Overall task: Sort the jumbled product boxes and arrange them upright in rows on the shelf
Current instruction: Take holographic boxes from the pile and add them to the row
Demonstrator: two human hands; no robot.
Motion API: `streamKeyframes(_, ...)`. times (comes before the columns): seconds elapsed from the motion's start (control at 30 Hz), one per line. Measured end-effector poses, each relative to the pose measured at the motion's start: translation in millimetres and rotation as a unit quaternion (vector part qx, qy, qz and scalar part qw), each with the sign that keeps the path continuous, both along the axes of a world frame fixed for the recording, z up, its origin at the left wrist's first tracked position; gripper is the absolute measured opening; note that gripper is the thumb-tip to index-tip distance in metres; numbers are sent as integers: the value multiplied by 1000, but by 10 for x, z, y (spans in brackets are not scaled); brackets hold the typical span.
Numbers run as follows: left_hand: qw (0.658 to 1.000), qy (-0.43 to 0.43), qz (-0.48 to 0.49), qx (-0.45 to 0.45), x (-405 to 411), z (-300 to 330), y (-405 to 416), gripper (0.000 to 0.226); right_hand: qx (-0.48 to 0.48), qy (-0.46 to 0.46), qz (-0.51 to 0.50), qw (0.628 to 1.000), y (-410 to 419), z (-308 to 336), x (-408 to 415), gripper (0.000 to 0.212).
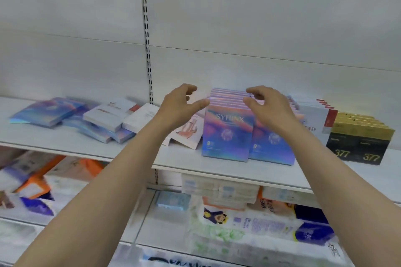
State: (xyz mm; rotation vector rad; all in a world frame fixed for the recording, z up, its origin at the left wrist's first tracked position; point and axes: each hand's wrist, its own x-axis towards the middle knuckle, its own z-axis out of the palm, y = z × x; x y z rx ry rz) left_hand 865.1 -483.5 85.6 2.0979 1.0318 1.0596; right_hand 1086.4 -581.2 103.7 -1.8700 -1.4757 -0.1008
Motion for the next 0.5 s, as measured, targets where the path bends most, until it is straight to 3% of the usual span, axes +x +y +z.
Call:
streamKeyframes(0.23, 998, 11, 60, 25, -1680, 100, -199, 46, 14, 30, 104, 994, 34, -9, -1579, 35)
streamKeyframes(0.5, 994, 52, 93, 23, -3133, -494, -324, 46, -51, 57, 178, 981, 82, -704, -3125, 42)
